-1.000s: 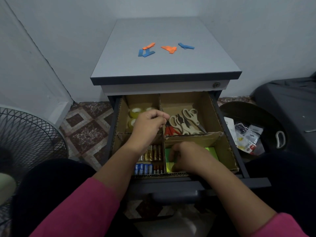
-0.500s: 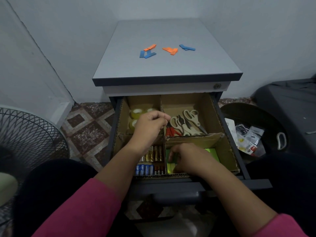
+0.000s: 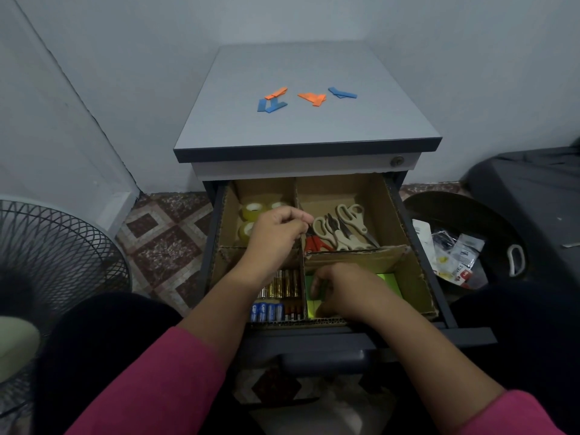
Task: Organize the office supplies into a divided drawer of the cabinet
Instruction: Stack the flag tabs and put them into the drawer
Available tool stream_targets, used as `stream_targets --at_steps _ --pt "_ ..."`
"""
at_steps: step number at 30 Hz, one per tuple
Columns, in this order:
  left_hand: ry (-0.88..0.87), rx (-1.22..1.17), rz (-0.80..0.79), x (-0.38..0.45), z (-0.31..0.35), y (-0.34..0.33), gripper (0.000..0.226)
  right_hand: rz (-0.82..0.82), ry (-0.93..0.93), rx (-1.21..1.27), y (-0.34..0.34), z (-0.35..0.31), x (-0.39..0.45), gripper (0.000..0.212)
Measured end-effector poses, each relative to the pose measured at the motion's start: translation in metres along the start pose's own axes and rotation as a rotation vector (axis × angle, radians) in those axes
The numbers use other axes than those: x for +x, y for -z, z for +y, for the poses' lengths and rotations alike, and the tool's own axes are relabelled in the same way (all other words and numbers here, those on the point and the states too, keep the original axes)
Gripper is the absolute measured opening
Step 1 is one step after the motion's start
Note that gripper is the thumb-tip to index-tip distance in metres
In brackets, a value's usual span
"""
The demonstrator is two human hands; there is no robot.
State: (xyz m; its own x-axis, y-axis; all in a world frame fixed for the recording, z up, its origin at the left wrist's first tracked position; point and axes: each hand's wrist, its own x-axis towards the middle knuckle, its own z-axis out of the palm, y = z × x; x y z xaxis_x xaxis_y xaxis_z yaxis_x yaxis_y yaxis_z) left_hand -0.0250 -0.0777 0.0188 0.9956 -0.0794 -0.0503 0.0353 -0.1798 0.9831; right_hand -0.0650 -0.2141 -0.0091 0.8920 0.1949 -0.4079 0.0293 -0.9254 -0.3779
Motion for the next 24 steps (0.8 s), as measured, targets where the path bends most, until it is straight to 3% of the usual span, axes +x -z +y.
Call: stream_targets --at_steps 9,13,19,24 --pt "-0.042 0.098 -0.046 -0.002 -0.005 0.002 0.019 0.208 0.057 0.242 0.017 -0.003 -0.016 0.011" --pt "-0.177 0.168 -0.026 0.001 0.007 0.004 0.021 0.44 0.121 0.371 0.053 -0.014 -0.022 0.011" --pt "-0.441 0.35 0.181 0.04 0.053 0.022 0.026 0.677 0.2 0.367 0.117 -0.029 0.004 0.013" --pt "-0.302 0.477 0.35 0.098 0.074 0.04 0.03 0.684 0.142 0.236 0.159 -0.03 0.061 0.018"
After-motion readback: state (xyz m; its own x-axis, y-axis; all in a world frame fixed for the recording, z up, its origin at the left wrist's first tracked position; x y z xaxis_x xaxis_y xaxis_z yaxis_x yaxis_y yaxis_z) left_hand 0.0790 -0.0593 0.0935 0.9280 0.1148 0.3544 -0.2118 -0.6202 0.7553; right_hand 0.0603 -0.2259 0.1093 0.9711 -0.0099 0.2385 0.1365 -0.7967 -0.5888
